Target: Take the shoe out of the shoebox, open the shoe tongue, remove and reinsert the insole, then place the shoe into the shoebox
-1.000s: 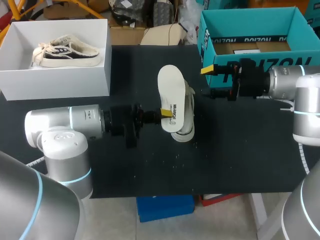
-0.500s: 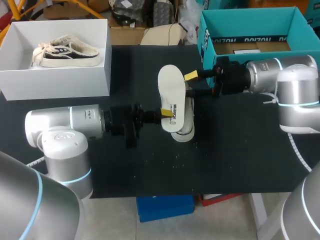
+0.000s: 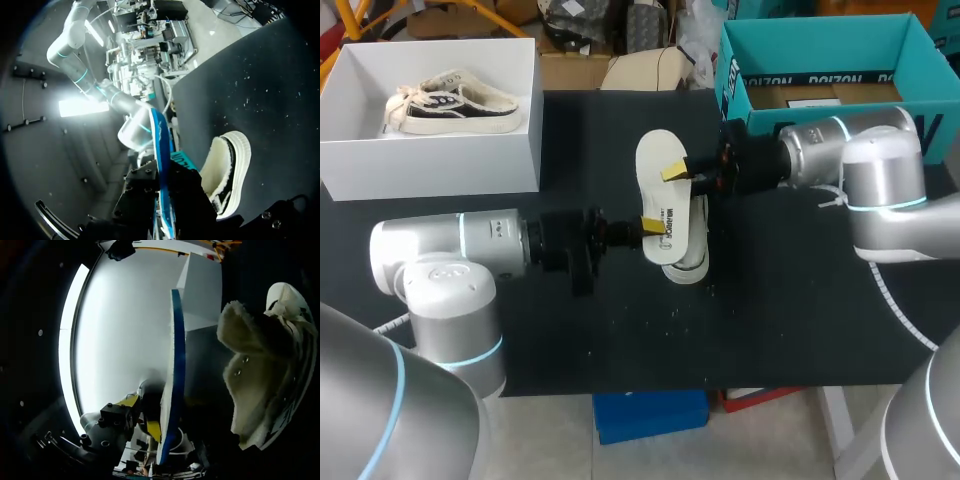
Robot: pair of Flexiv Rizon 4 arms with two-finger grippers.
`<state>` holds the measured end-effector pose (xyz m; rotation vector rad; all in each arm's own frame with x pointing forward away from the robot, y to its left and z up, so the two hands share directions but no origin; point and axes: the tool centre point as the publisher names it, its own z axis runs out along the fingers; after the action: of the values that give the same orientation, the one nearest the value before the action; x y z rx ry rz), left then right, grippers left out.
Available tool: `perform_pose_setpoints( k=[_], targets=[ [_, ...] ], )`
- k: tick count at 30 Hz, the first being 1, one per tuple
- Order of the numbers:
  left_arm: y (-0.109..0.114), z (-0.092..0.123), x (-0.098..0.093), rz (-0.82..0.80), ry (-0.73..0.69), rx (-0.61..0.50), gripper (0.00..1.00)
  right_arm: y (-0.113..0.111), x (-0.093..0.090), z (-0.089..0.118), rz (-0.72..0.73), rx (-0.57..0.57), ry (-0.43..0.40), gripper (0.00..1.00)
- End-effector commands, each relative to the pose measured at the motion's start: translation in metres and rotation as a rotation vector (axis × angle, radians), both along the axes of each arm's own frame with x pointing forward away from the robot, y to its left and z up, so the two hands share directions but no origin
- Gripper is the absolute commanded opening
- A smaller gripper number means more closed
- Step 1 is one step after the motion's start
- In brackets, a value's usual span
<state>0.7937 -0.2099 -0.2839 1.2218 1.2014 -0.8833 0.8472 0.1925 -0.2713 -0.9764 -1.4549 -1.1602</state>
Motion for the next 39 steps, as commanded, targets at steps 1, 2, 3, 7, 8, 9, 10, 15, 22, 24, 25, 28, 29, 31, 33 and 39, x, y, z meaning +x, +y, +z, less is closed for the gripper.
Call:
perform_pose_setpoints(
  k=[1,2,3,7,8,9,10,15,22,24,25,28,29,31,33,39],
  targets=[
    [-0.001,0.0,0.0,0.004,-0.001,0.003,0.0,0.001,-0.001,-0.002,-0.005,-0.001,0.0,0.39],
    [-0.001,0.0,0.0,0.004,-0.001,0.003,0.0,0.001,-0.001,-0.002,-0.007,-0.002,0.0,0.27],
    [-0.001,0.0,0.0,0.004,-0.001,0.003,0.0,0.001,-0.001,-0.003,-0.011,-0.02,0.002,0.04],
    [-0.001,0.0,0.0,0.004,-0.001,0.003,0.0,0.0,-0.001,-0.004,-0.011,-0.028,0.0,0.0],
    [-0.001,0.0,0.0,0.004,-0.001,0.003,0.0,0.0,-0.001,-0.004,-0.011,-0.028,0.0,0.0],
    [-0.001,0.0,0.0,0.004,-0.001,0.003,0.0,0.0,-0.001,-0.004,-0.011,-0.028,0.0,0.0],
    [-0.001,0.0,0.0,0.004,-0.001,0.003,0.18,0.0,-0.001,-0.004,-0.011,-0.028,0.0,0.0],
    [0.027,0.025,-0.006,0.021,-0.094,0.194,1.0,0.0,-0.001,-0.004,-0.011,-0.028,0.0,0.0],
    [0.08,0.042,-0.025,0.013,-0.064,0.503,1.0,0.0,-0.001,-0.004,-0.011,-0.028,0.0,0.0],
    [0.086,0.043,-0.03,0.006,-0.028,0.591,1.0,0.0,-0.001,-0.004,-0.011,-0.028,0.0,0.0],
    [0.087,0.043,-0.031,0.005,-0.016,0.636,1.0,0.0,-0.001,-0.004,-0.011,-0.028,0.0,0.0],
    [0.087,0.047,-0.035,0.03,0.039,0.813,1.0,0.0,-0.001,-0.004,-0.011,-0.028,0.0,0.0],
    [0.087,0.05,-0.034,0.045,0.033,0.866,1.0,0.0,-0.001,-0.004,-0.011,-0.028,0.0,0.0],
    [0.084,0.055,-0.034,0.074,0.048,0.929,1.0,0.0,-0.001,-0.004,-0.011,-0.028,0.0,0.0],
    [0.082,0.061,-0.033,0.104,0.056,0.992,1.0,0.0,-0.001,-0.004,-0.011,-0.028,0.0,0.0],
    [0.066,0.079,-0.037,0.127,0.041,1.013,1.0,0.0,-0.001,-0.004,-0.011,-0.028,0.0,0.0]
  ],
)
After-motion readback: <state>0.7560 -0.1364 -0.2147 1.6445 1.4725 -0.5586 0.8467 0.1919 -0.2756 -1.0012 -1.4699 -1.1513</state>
